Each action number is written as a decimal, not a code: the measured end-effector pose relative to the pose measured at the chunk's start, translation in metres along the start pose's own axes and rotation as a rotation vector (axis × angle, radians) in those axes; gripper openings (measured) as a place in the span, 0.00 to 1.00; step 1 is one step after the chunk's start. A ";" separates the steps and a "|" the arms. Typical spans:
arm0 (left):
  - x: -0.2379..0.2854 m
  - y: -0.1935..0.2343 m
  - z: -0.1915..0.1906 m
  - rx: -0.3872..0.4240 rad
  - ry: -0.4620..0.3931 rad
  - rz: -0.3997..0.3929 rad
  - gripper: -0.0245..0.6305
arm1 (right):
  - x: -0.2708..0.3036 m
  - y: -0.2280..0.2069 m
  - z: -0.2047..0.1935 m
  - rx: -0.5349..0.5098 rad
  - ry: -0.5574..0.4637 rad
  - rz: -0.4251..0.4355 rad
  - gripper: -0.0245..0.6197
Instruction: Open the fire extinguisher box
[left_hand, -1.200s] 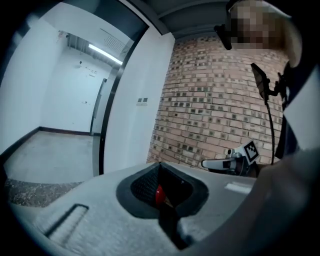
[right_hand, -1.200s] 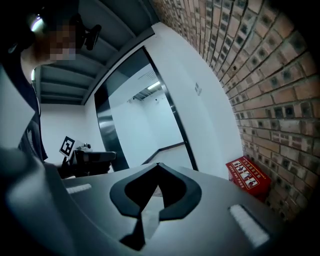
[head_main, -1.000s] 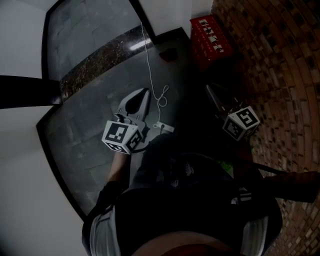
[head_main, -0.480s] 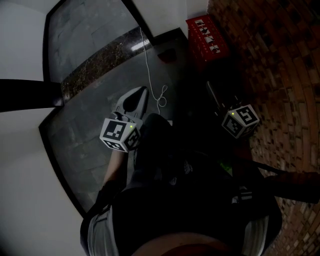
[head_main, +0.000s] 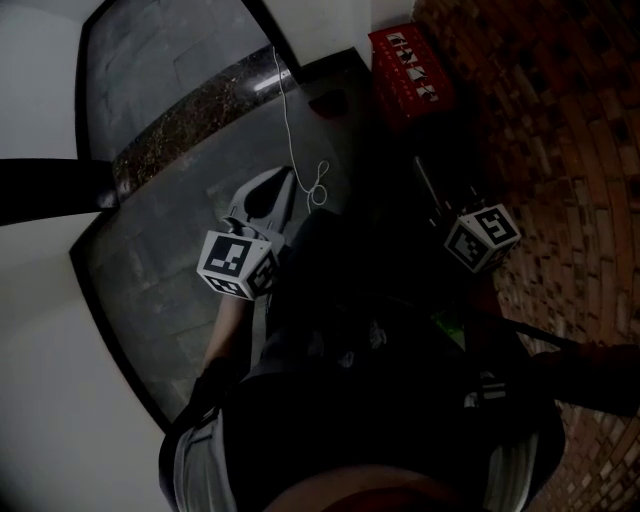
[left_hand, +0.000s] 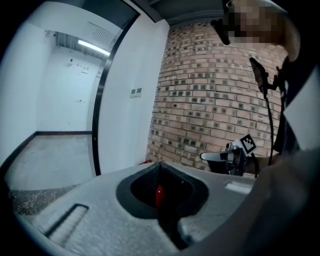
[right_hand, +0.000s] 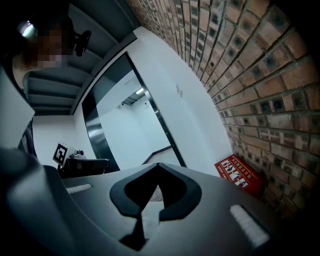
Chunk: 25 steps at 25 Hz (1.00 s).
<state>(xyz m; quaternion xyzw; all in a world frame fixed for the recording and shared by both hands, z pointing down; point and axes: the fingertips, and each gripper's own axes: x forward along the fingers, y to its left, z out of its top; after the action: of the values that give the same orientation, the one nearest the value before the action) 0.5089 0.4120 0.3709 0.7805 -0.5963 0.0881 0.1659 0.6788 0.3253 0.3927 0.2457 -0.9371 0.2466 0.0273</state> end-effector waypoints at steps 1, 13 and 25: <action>0.001 0.003 -0.003 -0.010 0.005 0.001 0.04 | 0.002 0.000 0.000 -0.003 0.004 -0.001 0.04; 0.061 0.040 0.020 0.017 -0.035 -0.122 0.04 | 0.022 -0.030 0.025 -0.007 -0.042 -0.121 0.04; 0.183 0.082 0.081 0.160 -0.032 -0.432 0.04 | 0.128 -0.059 0.075 -0.033 -0.037 -0.184 0.04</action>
<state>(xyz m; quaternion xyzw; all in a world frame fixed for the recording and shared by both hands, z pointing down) 0.4758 0.1982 0.3700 0.9020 -0.4090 0.0851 0.1092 0.5996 0.1880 0.3751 0.3349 -0.9147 0.2233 0.0368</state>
